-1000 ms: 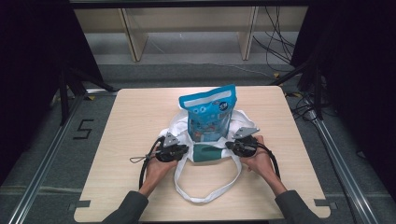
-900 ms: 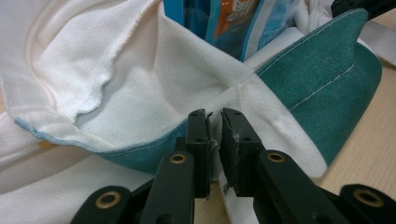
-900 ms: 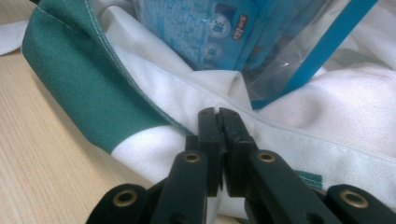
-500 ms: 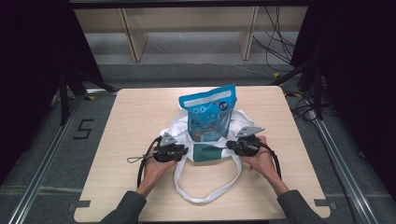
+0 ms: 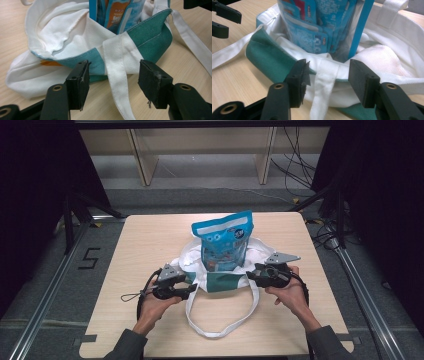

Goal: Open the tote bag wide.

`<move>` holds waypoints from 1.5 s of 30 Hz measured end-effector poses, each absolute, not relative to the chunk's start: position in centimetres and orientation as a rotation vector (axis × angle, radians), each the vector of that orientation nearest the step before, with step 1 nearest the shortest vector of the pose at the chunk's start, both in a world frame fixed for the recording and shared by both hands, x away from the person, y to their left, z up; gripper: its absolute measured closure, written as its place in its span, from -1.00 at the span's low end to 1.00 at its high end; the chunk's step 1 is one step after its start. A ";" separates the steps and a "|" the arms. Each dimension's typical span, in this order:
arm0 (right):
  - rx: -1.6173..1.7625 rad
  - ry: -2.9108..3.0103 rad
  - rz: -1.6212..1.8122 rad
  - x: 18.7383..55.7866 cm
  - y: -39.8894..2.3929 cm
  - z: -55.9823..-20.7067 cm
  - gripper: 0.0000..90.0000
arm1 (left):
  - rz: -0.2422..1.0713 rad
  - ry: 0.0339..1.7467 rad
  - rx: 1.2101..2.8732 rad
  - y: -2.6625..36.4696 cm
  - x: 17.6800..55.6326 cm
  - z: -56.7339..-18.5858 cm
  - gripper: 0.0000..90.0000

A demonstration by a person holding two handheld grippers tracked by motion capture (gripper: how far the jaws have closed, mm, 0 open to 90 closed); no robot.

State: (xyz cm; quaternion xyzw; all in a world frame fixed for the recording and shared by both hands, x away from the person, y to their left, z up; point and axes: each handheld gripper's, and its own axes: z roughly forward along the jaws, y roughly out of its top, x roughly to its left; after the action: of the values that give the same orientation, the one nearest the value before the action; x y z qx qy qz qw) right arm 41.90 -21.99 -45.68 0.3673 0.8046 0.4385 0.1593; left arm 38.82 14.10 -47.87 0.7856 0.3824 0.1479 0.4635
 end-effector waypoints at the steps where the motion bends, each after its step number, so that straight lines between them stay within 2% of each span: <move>1: 1.017 2.307 1.246 41.9 -22.2 -45.6 0.07 | 0.365 0.937 1.931 14.2 38.6 -47.9 -0.13; 13: 1.051 2.297 1.247 40.6 -22.3 -45.1 -0.13 | 0.350 0.965 1.910 15.5 35.6 -48.6 -0.35; 19: 1.069 2.297 1.226 40.0 -22.5 -45.3 -0.21 | 0.349 1.002 1.887 15.8 34.3 -49.1 -0.53; 26: 1.039 2.321 1.185 38.6 -22.7 -45.5 -0.26 | 0.369 1.001 1.899 16.5 33.4 -49.2 -0.54; 45: 1.001 2.368 1.159 34.0 -23.6 -47.1 -0.34 | 0.322 0.967 1.905 16.3 30.5 -49.5 -0.64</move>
State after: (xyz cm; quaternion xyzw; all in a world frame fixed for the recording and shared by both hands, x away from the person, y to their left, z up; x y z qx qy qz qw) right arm 33.98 -23.62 -47.13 0.3505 0.8288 0.4058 0.1598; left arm 30.50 16.26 -49.48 0.7777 0.3948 0.1314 0.4713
